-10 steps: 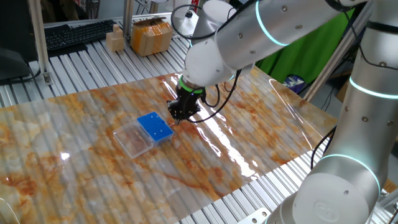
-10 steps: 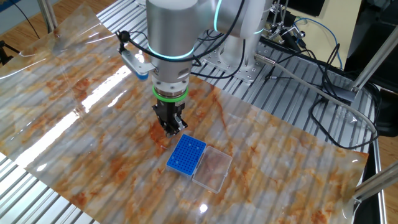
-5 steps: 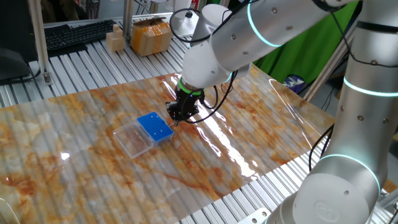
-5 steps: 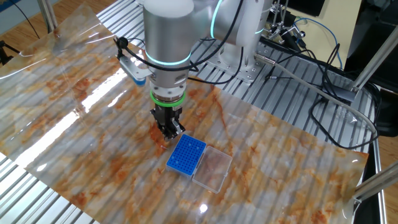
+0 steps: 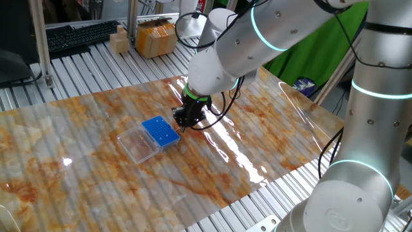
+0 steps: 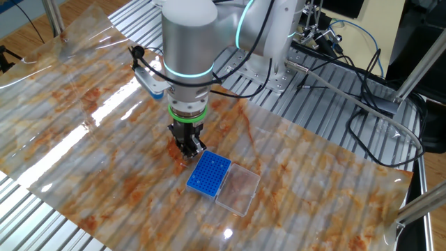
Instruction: Insert a small pipette tip into the holder for small pipette tips
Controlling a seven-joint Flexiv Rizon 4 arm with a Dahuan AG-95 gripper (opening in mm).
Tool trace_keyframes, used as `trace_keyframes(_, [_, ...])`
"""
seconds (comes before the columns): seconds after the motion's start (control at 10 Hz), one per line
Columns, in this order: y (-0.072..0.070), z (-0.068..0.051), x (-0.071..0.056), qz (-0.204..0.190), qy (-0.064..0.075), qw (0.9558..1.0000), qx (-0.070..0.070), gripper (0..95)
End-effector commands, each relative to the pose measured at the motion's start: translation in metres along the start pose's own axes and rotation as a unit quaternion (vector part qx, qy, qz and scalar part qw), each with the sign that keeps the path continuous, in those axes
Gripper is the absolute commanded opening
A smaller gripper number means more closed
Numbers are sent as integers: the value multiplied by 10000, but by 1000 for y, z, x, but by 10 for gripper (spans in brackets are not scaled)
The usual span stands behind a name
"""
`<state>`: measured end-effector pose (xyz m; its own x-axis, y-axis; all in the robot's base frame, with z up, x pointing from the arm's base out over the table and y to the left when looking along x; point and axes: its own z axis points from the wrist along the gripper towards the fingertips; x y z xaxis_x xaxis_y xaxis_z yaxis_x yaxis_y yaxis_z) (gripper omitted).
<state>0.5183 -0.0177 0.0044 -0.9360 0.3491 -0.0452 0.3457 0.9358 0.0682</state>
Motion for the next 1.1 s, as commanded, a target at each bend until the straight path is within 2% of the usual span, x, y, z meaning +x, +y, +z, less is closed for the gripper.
trace_keyframes(0.1, [0, 0, 0, 51, 36, 10000, 15, 0])
trace_keyframes(0.5, [0, 0, 0, 143, 65, 9999, -5, 0])
trace_keyframes(0.7, [0, 1, 0, 53, 95, 9999, 8, 0])
trace_keyframes(1.1, [0, 1, 0, 64, 59, 10000, 23, 0])
